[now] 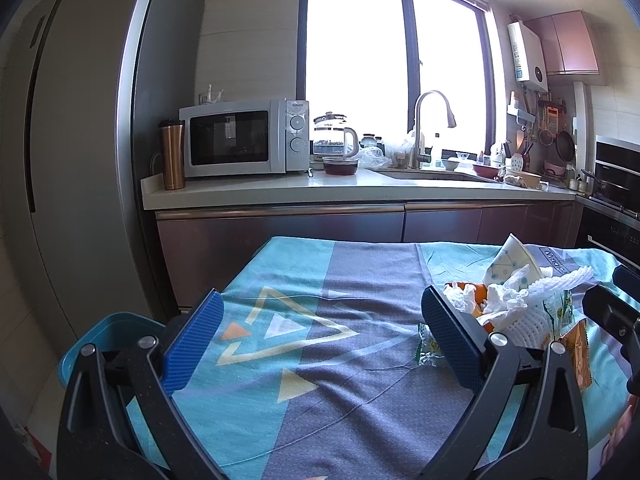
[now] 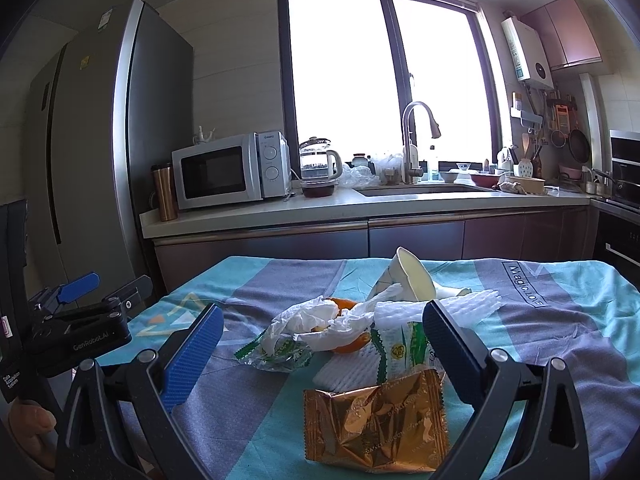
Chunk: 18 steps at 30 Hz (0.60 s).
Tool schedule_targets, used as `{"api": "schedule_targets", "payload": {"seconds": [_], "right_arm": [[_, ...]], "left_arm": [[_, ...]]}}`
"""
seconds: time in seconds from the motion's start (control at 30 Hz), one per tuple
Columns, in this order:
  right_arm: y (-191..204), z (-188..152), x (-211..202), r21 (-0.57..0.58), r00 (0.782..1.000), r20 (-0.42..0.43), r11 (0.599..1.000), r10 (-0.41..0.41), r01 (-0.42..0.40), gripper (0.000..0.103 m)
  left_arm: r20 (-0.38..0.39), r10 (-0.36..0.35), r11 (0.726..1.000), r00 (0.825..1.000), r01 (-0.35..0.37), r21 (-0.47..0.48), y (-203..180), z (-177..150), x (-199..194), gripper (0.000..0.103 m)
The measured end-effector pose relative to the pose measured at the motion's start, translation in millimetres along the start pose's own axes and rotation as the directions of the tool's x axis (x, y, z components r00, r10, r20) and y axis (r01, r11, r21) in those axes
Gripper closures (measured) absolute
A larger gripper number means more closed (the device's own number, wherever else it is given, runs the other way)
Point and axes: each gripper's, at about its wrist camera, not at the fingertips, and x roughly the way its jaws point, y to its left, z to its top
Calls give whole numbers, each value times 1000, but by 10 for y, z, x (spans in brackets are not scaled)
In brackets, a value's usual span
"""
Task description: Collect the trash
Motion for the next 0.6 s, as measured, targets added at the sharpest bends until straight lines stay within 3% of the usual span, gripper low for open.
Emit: {"api": "schedule_targets", "payload": {"seconds": [0.27, 0.4, 0.6], "right_arm": [[-174, -31, 68, 18, 999, -29, 999, -25, 26, 7], [-358, -70, 146, 49, 996, -73, 997, -47, 51, 7], [-679, -83, 272, 112, 989, -130, 990, -66, 81, 7]], "left_arm": [[-67, -75, 997, 995, 76, 18, -101, -28, 198, 5], [-148, -167, 985, 975, 172, 23, -206, -58, 395, 5], [-209, -236, 962, 949, 259, 87, -490, -96, 651, 5]]}}
